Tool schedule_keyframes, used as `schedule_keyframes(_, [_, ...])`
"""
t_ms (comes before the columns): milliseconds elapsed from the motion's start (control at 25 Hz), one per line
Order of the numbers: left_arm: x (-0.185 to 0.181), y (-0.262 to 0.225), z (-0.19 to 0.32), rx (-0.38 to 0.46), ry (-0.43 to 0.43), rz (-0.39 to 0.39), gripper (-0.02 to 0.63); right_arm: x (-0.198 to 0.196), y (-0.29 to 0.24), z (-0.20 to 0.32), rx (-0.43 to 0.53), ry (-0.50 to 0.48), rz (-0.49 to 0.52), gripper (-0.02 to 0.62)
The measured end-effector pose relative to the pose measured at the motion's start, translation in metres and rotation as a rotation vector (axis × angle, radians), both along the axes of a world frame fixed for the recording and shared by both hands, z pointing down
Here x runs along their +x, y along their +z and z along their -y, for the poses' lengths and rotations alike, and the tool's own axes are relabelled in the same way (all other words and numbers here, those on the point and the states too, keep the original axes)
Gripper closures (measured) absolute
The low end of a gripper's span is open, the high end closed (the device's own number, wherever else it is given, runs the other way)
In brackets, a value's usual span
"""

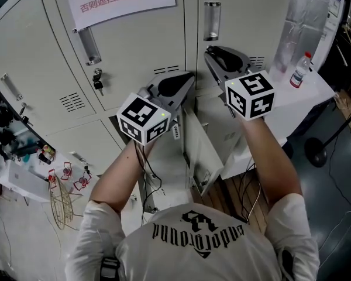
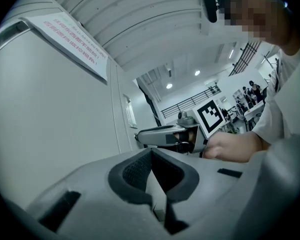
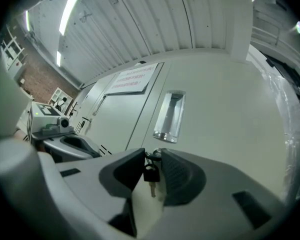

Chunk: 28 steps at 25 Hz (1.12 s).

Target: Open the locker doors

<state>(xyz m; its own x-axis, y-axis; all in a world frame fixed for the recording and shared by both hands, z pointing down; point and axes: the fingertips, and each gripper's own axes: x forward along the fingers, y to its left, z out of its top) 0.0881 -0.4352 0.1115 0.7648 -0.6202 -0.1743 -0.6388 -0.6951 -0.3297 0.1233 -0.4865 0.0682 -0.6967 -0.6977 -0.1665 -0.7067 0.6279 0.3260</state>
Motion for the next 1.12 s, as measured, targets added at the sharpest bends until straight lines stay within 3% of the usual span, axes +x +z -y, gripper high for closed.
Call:
schedule_keyframes(560, [0.026, -0.009, -0.026, 0.002, -0.008, -0.021, 0.598, 0.040, 0.001, -0.057, 0.007, -0.058, 0.039, 0.494])
schedule_keyframes(1120, [0.121, -0.024, -0.089, 0.039, 0.051, 0.008, 0.598, 0.166, 0.005, -0.117, -0.040, 0.002, 0.090, 0.465])
